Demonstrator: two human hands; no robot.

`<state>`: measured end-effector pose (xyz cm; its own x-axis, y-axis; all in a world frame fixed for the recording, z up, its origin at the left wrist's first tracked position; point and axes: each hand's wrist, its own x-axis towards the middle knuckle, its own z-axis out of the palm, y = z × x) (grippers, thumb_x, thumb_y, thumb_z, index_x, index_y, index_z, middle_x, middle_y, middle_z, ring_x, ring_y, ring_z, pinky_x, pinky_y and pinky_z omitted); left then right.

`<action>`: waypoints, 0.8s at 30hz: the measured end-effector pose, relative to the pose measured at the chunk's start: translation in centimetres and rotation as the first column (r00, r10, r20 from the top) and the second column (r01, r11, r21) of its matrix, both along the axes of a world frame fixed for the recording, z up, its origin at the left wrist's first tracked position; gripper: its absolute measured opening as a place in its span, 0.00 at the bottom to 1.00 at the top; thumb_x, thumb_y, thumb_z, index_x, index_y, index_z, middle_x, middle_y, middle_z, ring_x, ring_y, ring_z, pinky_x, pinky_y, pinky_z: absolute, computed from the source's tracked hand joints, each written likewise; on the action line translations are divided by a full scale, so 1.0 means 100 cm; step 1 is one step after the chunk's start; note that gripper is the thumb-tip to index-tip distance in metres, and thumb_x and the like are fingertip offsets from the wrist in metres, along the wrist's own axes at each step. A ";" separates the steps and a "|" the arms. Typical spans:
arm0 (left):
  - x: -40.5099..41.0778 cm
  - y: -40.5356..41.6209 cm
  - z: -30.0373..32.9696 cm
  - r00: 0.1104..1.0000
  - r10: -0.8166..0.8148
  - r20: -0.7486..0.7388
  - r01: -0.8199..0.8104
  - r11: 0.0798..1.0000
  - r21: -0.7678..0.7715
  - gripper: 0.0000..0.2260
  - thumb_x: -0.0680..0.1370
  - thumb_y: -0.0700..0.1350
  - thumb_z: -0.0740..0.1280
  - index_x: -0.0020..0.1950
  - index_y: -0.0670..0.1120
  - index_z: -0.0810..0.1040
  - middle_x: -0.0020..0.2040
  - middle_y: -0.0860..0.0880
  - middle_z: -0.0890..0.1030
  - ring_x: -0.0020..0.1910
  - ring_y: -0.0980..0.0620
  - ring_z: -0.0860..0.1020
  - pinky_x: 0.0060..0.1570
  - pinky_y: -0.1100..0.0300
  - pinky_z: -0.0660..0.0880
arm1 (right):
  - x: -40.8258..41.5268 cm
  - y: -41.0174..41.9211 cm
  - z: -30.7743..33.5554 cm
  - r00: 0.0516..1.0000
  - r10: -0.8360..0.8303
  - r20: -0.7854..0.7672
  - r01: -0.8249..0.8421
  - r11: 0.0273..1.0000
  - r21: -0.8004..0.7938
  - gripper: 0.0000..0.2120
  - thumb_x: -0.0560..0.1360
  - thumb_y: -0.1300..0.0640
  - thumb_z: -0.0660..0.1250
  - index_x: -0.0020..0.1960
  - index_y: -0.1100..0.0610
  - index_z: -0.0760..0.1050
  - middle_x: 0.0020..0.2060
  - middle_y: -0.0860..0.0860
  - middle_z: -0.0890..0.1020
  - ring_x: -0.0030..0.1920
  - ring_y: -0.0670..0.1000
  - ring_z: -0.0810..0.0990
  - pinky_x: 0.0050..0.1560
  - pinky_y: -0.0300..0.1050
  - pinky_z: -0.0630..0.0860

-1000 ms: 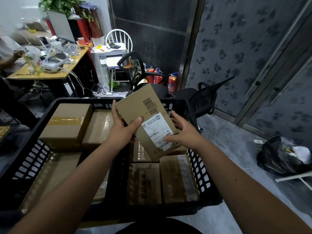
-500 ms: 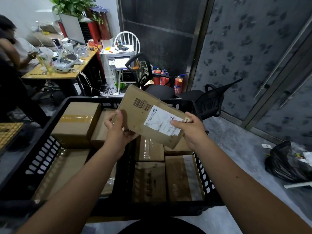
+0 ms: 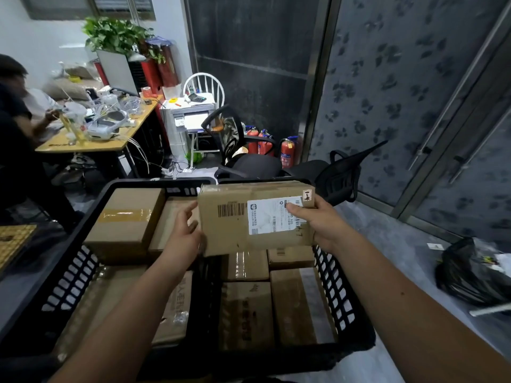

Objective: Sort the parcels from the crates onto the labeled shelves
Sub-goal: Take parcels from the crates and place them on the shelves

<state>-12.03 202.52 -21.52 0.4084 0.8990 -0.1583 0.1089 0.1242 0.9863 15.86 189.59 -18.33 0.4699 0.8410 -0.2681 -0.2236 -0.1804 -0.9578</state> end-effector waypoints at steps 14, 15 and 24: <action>0.014 -0.024 0.002 0.951 -0.262 -0.161 0.304 0.886 0.351 0.36 0.58 0.39 0.88 0.54 0.48 0.68 0.69 0.52 0.79 0.68 0.57 0.78 0.60 0.60 0.79 | -0.002 0.027 0.019 0.957 -0.241 0.159 0.214 0.962 0.167 0.26 0.66 0.60 0.84 0.63 0.55 0.81 0.54 0.49 0.87 0.53 0.51 0.87 0.55 0.58 0.85; 0.019 -0.030 0.002 0.957 -0.257 -0.138 0.290 0.890 0.352 0.36 0.59 0.36 0.88 0.55 0.46 0.67 0.67 0.51 0.80 0.64 0.59 0.80 0.55 0.64 0.79 | -0.007 0.030 0.019 0.957 -0.255 0.140 0.228 0.956 0.183 0.23 0.69 0.60 0.82 0.62 0.55 0.82 0.54 0.50 0.87 0.52 0.52 0.88 0.55 0.59 0.85; 0.021 -0.030 0.006 0.973 -0.227 -0.039 0.222 0.881 0.418 0.57 0.62 0.40 0.87 0.81 0.61 0.57 0.70 0.64 0.74 0.72 0.58 0.72 0.65 0.58 0.75 | -0.038 0.016 0.025 0.956 0.226 0.184 -0.234 0.972 0.019 0.53 0.75 0.54 0.78 0.79 0.25 0.44 0.67 0.39 0.79 0.63 0.48 0.81 0.58 0.53 0.80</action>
